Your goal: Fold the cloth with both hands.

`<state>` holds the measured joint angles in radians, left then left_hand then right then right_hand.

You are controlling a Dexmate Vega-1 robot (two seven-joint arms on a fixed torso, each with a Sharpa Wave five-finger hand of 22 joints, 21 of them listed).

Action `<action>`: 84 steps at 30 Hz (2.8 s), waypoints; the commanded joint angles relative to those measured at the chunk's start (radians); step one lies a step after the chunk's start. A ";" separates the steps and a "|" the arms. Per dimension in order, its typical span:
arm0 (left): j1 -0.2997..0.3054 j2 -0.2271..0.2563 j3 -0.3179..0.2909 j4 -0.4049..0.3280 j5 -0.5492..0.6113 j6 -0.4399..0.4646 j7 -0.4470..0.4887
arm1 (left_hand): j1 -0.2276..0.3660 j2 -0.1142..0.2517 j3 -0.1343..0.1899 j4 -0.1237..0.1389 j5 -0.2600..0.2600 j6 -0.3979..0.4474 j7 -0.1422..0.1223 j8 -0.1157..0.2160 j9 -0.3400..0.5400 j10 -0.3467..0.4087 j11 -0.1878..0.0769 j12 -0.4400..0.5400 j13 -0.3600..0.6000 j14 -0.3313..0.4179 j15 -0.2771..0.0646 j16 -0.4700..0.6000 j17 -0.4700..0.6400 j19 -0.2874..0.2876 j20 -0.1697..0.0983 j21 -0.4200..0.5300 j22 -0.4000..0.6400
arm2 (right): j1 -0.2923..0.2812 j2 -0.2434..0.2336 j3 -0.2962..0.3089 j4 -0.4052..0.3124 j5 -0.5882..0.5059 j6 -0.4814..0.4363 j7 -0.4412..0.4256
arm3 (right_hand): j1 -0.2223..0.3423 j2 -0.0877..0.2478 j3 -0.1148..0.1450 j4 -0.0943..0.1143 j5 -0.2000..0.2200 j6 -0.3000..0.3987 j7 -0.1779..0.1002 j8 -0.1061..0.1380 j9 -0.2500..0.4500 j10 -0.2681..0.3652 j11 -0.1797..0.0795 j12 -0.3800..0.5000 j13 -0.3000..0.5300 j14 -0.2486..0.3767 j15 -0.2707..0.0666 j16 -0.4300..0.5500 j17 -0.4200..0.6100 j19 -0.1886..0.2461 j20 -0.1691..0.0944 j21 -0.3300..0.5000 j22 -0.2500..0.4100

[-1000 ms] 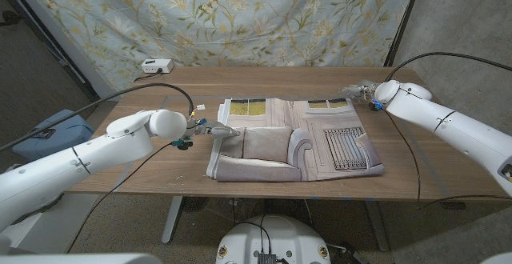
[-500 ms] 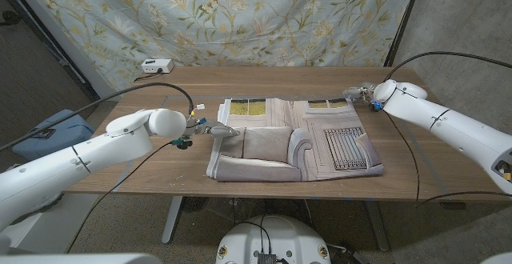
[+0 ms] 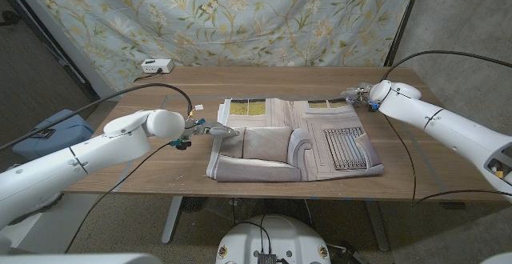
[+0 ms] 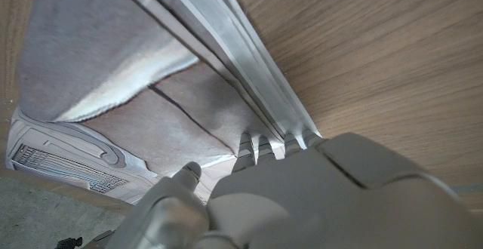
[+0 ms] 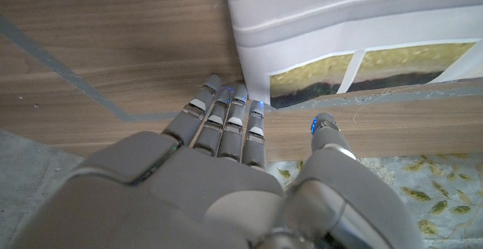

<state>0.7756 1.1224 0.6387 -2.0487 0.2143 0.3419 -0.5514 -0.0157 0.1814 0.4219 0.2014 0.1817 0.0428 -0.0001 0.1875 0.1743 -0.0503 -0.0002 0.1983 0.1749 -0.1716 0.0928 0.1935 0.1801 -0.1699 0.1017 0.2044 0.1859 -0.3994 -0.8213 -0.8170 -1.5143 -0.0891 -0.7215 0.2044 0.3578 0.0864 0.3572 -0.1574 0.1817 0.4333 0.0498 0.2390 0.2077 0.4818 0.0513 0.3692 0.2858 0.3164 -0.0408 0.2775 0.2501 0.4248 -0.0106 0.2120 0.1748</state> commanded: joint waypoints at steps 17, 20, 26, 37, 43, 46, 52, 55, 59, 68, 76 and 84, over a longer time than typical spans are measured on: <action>0.009 0.006 -0.009 0.001 -0.003 -0.010 0.002 | 0.006 0.008 0.011 -0.004 0.003 0.008 -0.002 -0.002 0.003 -0.002 -0.015 0.001 0.003 -0.025 -0.002 -0.001 0.003 -0.087 -0.004 0.005 0.001 | 0.013 0.048 -0.028 0.043 -0.044 -0.003 -0.030 | 0.206 0.001 -0.008 -0.022 0.017 0.154 -0.027 0.100 0.080 0.090 -0.060 0.270 0.255 0.195 -0.073 0.172 0.210 0.115 0.013 0.020 0.009; 0.007 0.004 -0.007 0.003 0.000 -0.017 0.001 | 0.007 0.009 0.013 -0.005 0.003 0.009 -0.003 -0.002 0.003 -0.001 -0.017 0.001 0.003 -0.025 -0.002 -0.002 0.003 -0.086 -0.004 0.005 0.001 | 0.013 0.048 -0.031 0.037 -0.047 -0.012 -0.030 | 0.282 -0.008 -0.011 -0.022 0.019 0.177 -0.043 0.131 0.103 0.107 -0.073 0.340 0.330 0.227 -0.095 0.222 0.272 0.147 0.015 0.025 0.010; 0.005 -0.002 -0.005 0.003 0.004 -0.014 0.002 | 0.009 0.009 0.016 -0.006 0.003 0.009 -0.005 -0.002 0.003 -0.001 -0.017 0.000 0.003 -0.023 0.000 -0.002 0.003 -0.085 -0.005 0.005 0.000 | 0.008 0.042 -0.037 0.012 -0.062 -0.034 -0.038 | 0.401 -0.012 -0.010 -0.023 0.025 0.232 -0.056 0.195 0.143 0.161 -0.112 0.455 0.450 0.308 -0.133 0.300 0.357 0.225 0.005 0.046 0.012; 0.005 -0.007 -0.001 0.002 0.011 -0.015 0.002 | 0.012 0.010 0.024 -0.008 0.004 0.009 -0.009 -0.003 0.003 -0.002 -0.018 0.000 0.004 -0.019 -0.002 -0.002 0.002 -0.082 -0.008 0.006 0.000 | 0.015 0.046 -0.059 -0.028 -0.101 -0.083 -0.048 | 0.581 -0.007 0.031 -0.028 0.031 0.341 -0.101 0.307 0.196 0.275 -0.175 0.568 0.544 0.462 -0.192 0.325 0.394 0.348 -0.038 0.090 0.018; 0.009 -0.005 -0.004 0.000 0.008 -0.017 0.004 | 0.015 0.010 0.028 -0.010 0.005 0.008 -0.013 -0.003 0.003 -0.002 -0.021 -0.001 0.004 -0.018 -0.001 -0.002 0.001 -0.081 -0.007 0.006 -0.001 | 0.040 0.057 -0.087 -0.038 -0.130 -0.116 -0.035 | 0.700 -0.001 0.056 -0.033 0.028 0.379 -0.110 0.341 0.194 0.310 -0.205 0.582 0.548 0.518 -0.196 0.319 0.418 0.386 -0.068 0.110 0.021; 0.010 -0.006 -0.004 0.000 0.007 -0.018 0.004 | 0.016 0.010 0.031 -0.011 0.005 0.007 -0.015 -0.004 0.003 -0.002 -0.022 -0.001 0.004 -0.018 -0.002 -0.003 0.001 -0.081 -0.008 0.006 -0.001 | 0.059 0.062 -0.107 -0.041 -0.146 -0.126 -0.016 | 0.732 -0.004 0.060 -0.031 0.024 0.394 -0.114 0.351 0.190 0.329 -0.214 0.577 0.533 0.530 -0.196 0.313 0.424 0.393 -0.075 0.116 0.023; 0.011 -0.006 -0.004 0.003 0.006 -0.024 0.003 | 0.019 0.010 0.036 -0.012 0.005 0.007 -0.017 -0.004 0.003 -0.003 -0.023 -0.001 0.004 -0.018 -0.002 -0.004 0.000 -0.082 -0.008 0.005 -0.002 | 0.105 0.075 -0.150 -0.056 -0.181 -0.169 0.030 | 0.757 -0.008 0.061 -0.029 0.021 0.397 -0.114 0.356 0.185 0.344 -0.216 0.576 0.528 0.542 -0.197 0.308 0.431 0.398 -0.078 0.122 0.024; 0.014 -0.004 -0.006 0.004 0.004 -0.028 0.008 | 0.020 0.010 0.039 -0.013 0.005 0.008 -0.019 -0.004 0.003 -0.003 -0.023 -0.002 0.004 -0.018 -0.002 -0.004 0.000 -0.081 -0.009 0.005 -0.002 | 0.128 0.081 -0.172 -0.062 -0.197 -0.193 0.056 | 0.772 -0.011 0.061 -0.026 0.020 0.402 -0.111 0.360 0.182 0.352 -0.212 0.573 0.524 0.549 -0.197 0.302 0.435 0.402 -0.076 0.127 0.025; 0.015 -0.003 -0.008 0.007 0.000 -0.030 0.009 | 0.023 0.010 0.044 -0.015 0.005 0.007 -0.019 -0.004 0.003 -0.004 -0.022 -0.002 0.004 -0.017 -0.002 -0.005 -0.001 -0.081 -0.008 0.005 -0.002 | 0.160 0.094 -0.203 -0.065 -0.216 -0.226 0.088 | 0.783 -0.015 0.059 -0.024 0.018 0.403 -0.110 0.363 0.179 0.362 -0.209 0.571 0.519 0.555 -0.197 0.296 0.439 0.404 -0.075 0.131 0.025; 0.019 -0.001 -0.011 0.019 -0.007 -0.047 0.012 | 0.027 0.009 0.053 -0.017 0.005 0.006 -0.022 -0.004 0.003 -0.004 -0.024 -0.002 0.004 -0.017 -0.001 -0.006 -0.001 -0.081 -0.008 0.004 -0.003 | 0.233 0.130 -0.282 -0.061 -0.240 -0.321 0.157 | 0.798 -0.015 0.057 -0.020 0.017 0.403 -0.105 0.367 0.174 0.368 -0.203 0.568 0.518 0.565 -0.197 0.288 0.446 0.404 -0.071 0.136 0.026; 0.020 0.000 -0.014 0.028 -0.015 -0.060 0.013 | 0.030 0.008 0.061 -0.019 0.005 0.005 -0.025 -0.005 0.003 -0.004 -0.025 -0.002 0.004 -0.016 -0.002 -0.006 -0.002 -0.080 -0.010 0.004 -0.003 | 0.309 0.174 -0.362 -0.035 -0.236 -0.406 0.209 | 0.811 -0.016 0.054 -0.019 0.016 0.402 -0.096 0.370 0.172 0.372 -0.197 0.563 0.513 0.573 -0.196 0.281 0.453 0.399 -0.064 0.138 0.027; 0.025 -0.002 -0.015 0.033 -0.018 -0.062 0.020 | 0.033 0.007 0.069 -0.021 0.005 0.005 -0.027 -0.005 0.003 -0.004 -0.025 -0.002 0.004 -0.016 -0.003 -0.007 -0.003 -0.080 -0.011 0.004 -0.004 | 0.396 0.225 -0.452 0.023 -0.211 -0.442 0.256 | 0.824 -0.014 0.051 -0.016 0.015 0.397 -0.086 0.373 0.173 0.369 -0.185 0.561 0.516 0.576 -0.196 0.272 0.463 0.399 -0.056 0.144 0.028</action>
<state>0.7961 1.1211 0.6260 -2.0253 0.2025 0.2896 -0.5369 0.0084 0.1843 0.4845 0.1805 0.1817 0.0438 -0.0191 0.1873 0.1748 -0.0503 -0.0182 0.1913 0.1740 -0.1716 0.0928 0.1866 0.1770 -0.1751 0.0960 0.2043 0.1813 -0.1079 -0.6570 -1.1608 -1.5481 -0.3189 -1.0956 0.3990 1.1678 0.0703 0.4084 -0.1746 0.1989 0.8306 -0.0440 0.6069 0.3785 0.8449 -0.1435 0.9352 0.7987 0.8815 -0.1178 0.5536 0.7068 0.8209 -0.0785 0.3454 0.1979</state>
